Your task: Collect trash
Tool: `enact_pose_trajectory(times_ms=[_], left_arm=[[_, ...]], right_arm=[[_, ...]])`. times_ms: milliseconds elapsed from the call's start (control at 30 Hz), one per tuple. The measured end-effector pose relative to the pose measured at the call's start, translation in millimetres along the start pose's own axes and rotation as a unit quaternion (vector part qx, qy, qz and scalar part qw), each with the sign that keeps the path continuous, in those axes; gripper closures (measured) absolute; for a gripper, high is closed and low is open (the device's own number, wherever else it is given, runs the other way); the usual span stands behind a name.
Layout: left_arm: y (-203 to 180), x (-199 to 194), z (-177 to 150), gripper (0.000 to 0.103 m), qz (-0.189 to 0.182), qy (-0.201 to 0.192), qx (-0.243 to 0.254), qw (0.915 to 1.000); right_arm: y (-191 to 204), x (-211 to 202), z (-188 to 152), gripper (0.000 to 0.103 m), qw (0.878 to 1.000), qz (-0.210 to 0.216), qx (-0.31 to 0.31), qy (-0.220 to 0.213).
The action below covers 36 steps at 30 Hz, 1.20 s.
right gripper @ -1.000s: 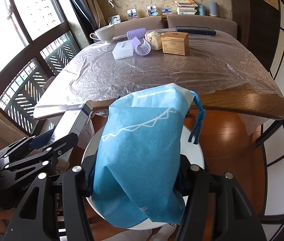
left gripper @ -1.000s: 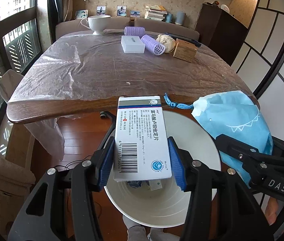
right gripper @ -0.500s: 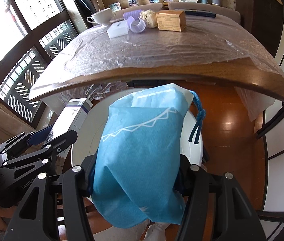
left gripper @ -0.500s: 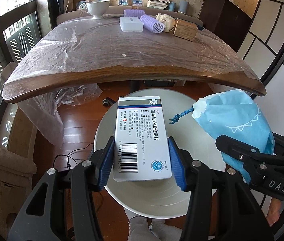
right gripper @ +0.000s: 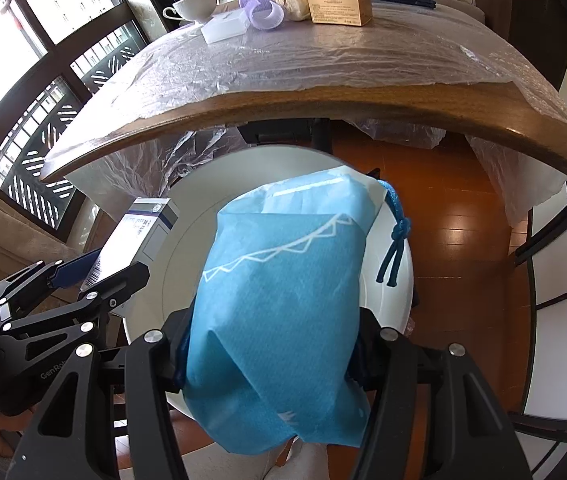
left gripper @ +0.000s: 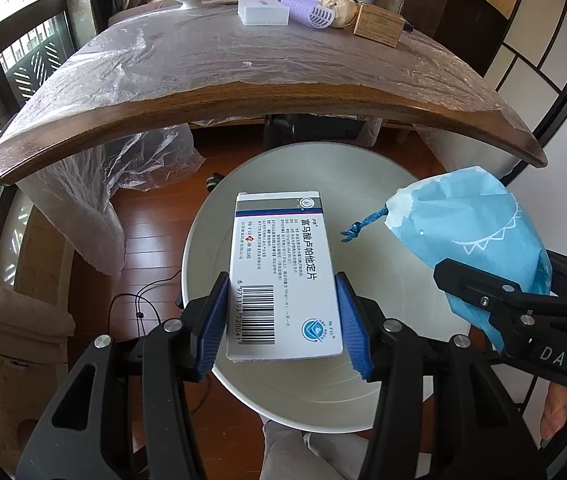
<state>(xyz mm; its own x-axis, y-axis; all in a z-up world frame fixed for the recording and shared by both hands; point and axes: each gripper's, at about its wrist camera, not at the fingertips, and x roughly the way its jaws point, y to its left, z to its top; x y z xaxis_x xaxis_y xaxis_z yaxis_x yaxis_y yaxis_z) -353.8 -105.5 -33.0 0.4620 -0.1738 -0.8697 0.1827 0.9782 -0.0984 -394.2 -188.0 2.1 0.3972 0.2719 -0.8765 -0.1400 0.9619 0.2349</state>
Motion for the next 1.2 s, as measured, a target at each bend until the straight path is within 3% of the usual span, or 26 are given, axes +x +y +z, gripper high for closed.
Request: enact_pose_trajectory(times_ms=[1200], left_arm=[[1.1, 53.6, 4.3, 0.05, 0.01, 0.058, 0.047, 0.9972]], right_arm=[[-4.0, 55.8, 7.4, 0.046, 0.997, -0.022, 0.002, 0.069]])
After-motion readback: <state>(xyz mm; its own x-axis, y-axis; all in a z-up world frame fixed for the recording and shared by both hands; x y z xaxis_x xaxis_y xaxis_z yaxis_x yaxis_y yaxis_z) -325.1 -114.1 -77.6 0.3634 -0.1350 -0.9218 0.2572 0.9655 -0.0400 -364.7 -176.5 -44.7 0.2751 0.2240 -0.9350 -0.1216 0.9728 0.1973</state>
